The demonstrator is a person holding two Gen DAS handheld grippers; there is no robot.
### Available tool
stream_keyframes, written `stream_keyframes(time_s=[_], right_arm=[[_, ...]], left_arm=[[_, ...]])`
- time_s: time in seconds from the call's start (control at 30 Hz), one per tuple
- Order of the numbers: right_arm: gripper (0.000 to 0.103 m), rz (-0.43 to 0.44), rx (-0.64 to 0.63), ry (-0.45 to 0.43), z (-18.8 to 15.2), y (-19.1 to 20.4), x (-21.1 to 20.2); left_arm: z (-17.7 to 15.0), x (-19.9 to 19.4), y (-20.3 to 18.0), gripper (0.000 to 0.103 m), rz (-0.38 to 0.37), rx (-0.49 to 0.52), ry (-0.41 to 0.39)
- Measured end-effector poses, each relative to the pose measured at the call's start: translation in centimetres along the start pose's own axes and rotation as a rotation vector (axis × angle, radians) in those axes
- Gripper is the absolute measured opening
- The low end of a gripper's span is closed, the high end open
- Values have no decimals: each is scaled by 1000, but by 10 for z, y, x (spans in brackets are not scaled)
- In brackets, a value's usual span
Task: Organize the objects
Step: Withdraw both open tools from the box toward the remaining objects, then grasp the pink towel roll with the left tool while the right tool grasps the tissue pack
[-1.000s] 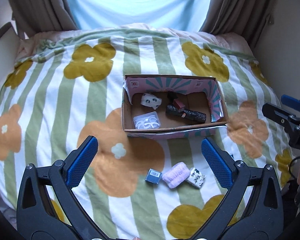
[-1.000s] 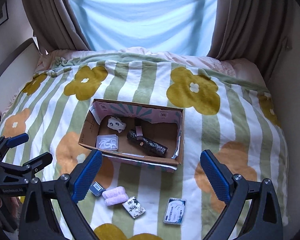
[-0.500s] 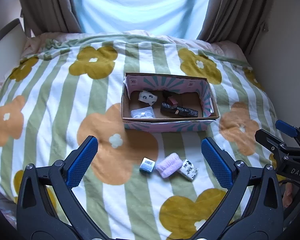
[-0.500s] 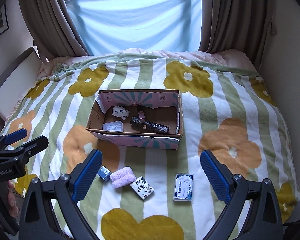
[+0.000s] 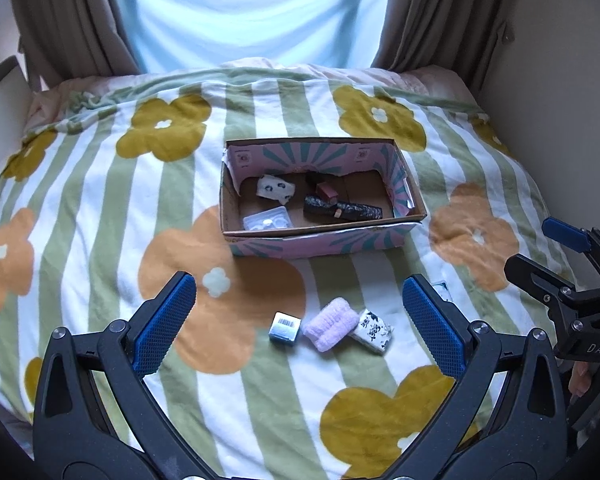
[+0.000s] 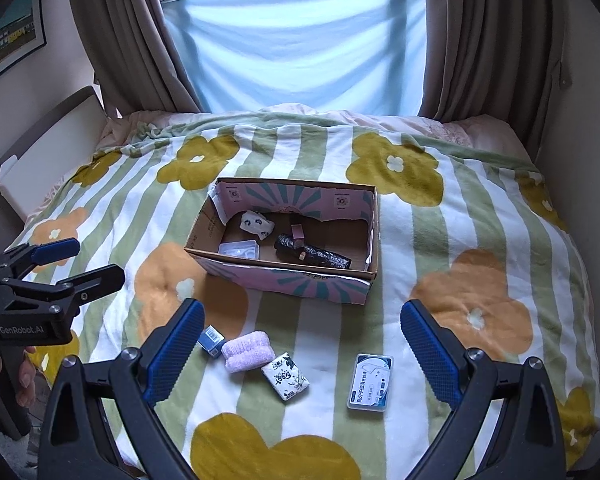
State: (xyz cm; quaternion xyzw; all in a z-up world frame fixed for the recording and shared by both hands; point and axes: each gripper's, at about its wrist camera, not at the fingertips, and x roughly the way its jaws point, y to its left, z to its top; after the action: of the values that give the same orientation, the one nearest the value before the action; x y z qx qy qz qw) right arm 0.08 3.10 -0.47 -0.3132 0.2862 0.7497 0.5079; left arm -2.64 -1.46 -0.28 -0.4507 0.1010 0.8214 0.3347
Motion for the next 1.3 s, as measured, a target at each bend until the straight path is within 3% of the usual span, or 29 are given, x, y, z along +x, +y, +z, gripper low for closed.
stream_keyframes(time_s=[0.2, 0.6, 0.87, 0.93, 1.1, 1.17, 1.23, 1.3], right_arm=[[98, 48, -103, 47, -26, 1, 25], [97, 163, -284, 177, -94, 7, 115], [89, 218, -334, 242, -125, 6, 175], [87, 238, -355, 260, -128, 7, 185], [86, 265, -367, 294, -127, 9, 203], [81, 268, -374, 310, -127, 10, 210], [74, 275, -380, 326, -126, 11, 215], [72, 281, -384, 336, -126, 11, 219]], left_arm=[[-15, 36, -14, 103, -55, 154, 41], [-71, 146, -52, 101, -164, 584, 198], [-89, 206, -55, 95, -218, 648, 264], [-92, 217, -56, 88, -222, 676, 288], [-97, 234, -55, 88, -252, 713, 333], [-99, 237, -55, 84, -264, 732, 345], [-100, 239, -57, 74, -272, 747, 359], [-101, 242, -58, 74, -282, 758, 364]])
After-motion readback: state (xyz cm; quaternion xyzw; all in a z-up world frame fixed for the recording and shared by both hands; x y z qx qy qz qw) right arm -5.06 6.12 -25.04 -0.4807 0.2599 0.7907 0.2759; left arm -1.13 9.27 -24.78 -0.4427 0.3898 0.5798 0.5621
